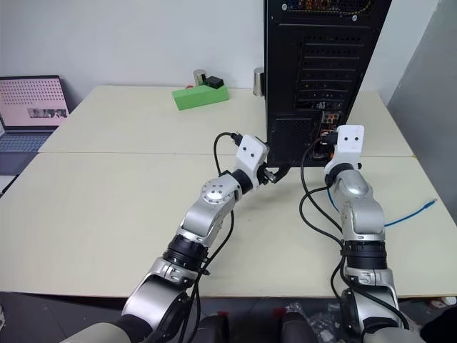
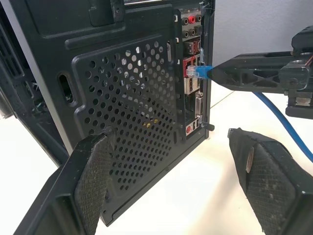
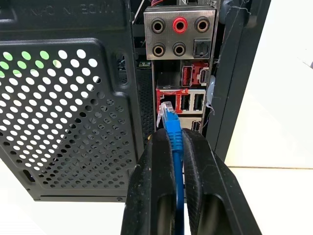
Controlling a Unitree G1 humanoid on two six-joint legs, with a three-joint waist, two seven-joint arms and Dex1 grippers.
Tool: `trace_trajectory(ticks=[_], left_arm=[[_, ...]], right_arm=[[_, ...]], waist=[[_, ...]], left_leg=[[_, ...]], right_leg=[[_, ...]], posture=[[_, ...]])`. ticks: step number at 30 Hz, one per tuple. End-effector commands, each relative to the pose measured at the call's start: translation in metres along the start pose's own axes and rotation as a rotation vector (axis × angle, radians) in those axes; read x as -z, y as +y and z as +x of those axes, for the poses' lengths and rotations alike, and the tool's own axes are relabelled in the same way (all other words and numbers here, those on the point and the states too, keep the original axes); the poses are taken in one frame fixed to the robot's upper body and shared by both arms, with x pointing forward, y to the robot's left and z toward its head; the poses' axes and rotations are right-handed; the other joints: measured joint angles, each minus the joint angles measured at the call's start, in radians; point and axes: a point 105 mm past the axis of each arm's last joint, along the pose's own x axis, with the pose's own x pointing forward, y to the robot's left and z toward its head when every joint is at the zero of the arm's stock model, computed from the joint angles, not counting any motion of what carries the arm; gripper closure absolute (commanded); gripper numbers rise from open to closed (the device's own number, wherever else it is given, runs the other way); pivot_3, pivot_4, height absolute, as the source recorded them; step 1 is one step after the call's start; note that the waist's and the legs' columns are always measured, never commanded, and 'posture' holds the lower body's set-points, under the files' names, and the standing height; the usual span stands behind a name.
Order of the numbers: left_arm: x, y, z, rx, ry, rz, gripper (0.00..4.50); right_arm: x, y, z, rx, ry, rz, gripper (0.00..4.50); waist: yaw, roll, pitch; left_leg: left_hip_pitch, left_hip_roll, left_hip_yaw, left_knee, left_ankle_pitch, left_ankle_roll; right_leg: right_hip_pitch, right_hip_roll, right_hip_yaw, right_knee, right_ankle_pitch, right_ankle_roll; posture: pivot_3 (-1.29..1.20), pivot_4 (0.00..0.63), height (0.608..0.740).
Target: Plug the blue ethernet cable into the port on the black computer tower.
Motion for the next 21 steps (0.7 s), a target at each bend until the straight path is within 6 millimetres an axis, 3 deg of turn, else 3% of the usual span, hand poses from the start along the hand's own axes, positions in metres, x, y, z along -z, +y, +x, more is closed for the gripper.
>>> trace_trajectory(ticks=[1,21], left_arm=[[-0.018,-0.0025,0.0025,0.013,-0.063,0.031,0.59],[-0.0169,-0.0038,0.0026,0.018,-0.062,0.038,0.59]], right_arm=[[-0.0285,-0.003,-0.0001,0.014,-0.097,-0.025,4.5],[-0.0365,0.0059,0.0024,-0.026,-0.112,-0.067,4.5]], waist=[[0.0,0.0,0.0],[-0.003,0.0,0.0]], left_leg=[[0.0,0.0,0.0,0.0,0.0,0.0],[-0.001,0.0,0.0,0.0,0.0,0.0]], right_leg=[[0.0,0.0,0.0,0.0,0.0,0.0],[-0.001,0.0,0.0,0.0,0.0,0.0]], posture=[[0.0,0.15,0.74],[0.0,0.15,0.74]])
